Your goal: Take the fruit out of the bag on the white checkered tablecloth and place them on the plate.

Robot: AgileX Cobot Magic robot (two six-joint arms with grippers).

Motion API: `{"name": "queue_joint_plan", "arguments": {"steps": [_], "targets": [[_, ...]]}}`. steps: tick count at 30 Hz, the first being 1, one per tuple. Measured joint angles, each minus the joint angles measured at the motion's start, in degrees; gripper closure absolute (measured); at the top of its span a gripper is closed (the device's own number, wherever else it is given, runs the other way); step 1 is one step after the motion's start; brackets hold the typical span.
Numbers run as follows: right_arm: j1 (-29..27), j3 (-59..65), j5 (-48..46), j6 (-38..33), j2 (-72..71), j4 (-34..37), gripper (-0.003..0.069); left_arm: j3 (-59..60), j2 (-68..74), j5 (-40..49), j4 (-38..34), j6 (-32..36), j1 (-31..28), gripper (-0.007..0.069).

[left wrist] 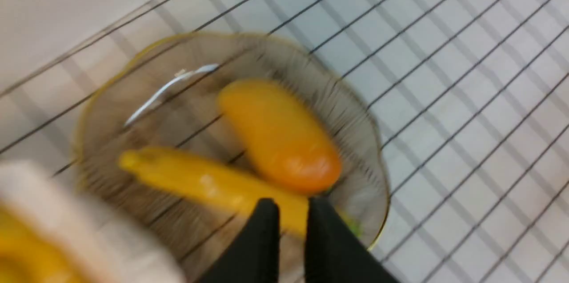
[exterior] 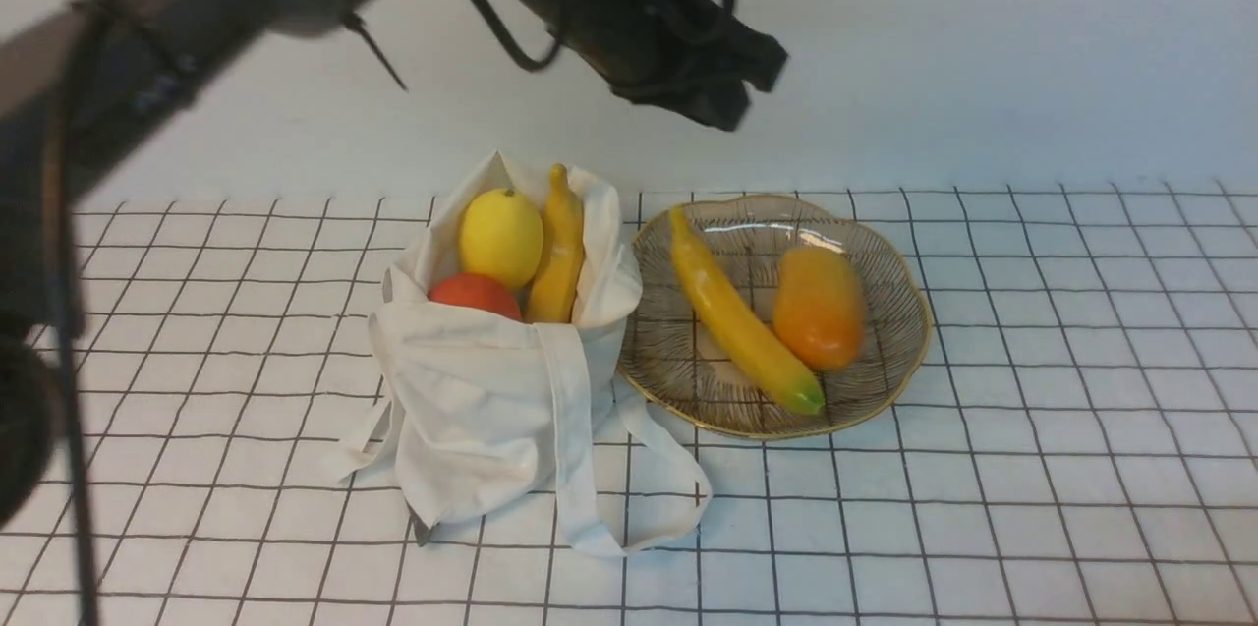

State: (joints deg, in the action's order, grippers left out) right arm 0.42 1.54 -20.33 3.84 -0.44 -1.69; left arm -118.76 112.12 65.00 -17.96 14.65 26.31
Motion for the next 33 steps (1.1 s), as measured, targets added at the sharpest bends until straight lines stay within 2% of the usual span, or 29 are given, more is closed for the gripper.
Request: {"name": "queue_joint_plan", "arguments": {"steps": [3,7,12,17,18,20,23,29,33], "targets": [[0.0,0.0,0.0,0.0,0.0,0.0,0.0674,0.0,-5.8,5.3,6.2,-0.1,-0.9,0.0624],[0.0,0.0,0.0,0.0,0.0,0.0,0.0674,1.5,-13.8,6.6,13.5,-1.4,-0.9,0.0632],[0.0,0.0,0.0,0.0,0.0,0.0,0.0674,7.9,-22.4,6.9,16.5,-5.0,-0.9,0.0632],[0.0,0.0,0.0,0.0,0.0,0.0,0.0674,28.1,-36.9,5.7,16.1,-7.1,-0.9,0.0632],[0.0,0.0,0.0,0.0,0.0,0.0,0.0674,29.1,-38.1,5.3,15.9,-7.0,-0.9,0.0632],[0.0,0.0,0.0,0.0,0.0,0.0,0.0674,39.0,-44.2,-0.5,14.3,-7.1,-0.9,0.0632],[0.0,0.0,0.0,0.0,0.0,0.0,0.0674,57.2,-55.5,-14.8,10.9,-7.8,-0.9,0.0632],[0.0,0.0,0.0,0.0,0.0,0.0,0.0674,84.9,-71.0,-39.4,3.9,-8.4,-0.9,0.0632],[0.0,0.0,0.0,0.0,0.0,0.0,0.0674,95.6,-76.7,-47.2,0.7,-8.4,-0.9,0.0632]]}}
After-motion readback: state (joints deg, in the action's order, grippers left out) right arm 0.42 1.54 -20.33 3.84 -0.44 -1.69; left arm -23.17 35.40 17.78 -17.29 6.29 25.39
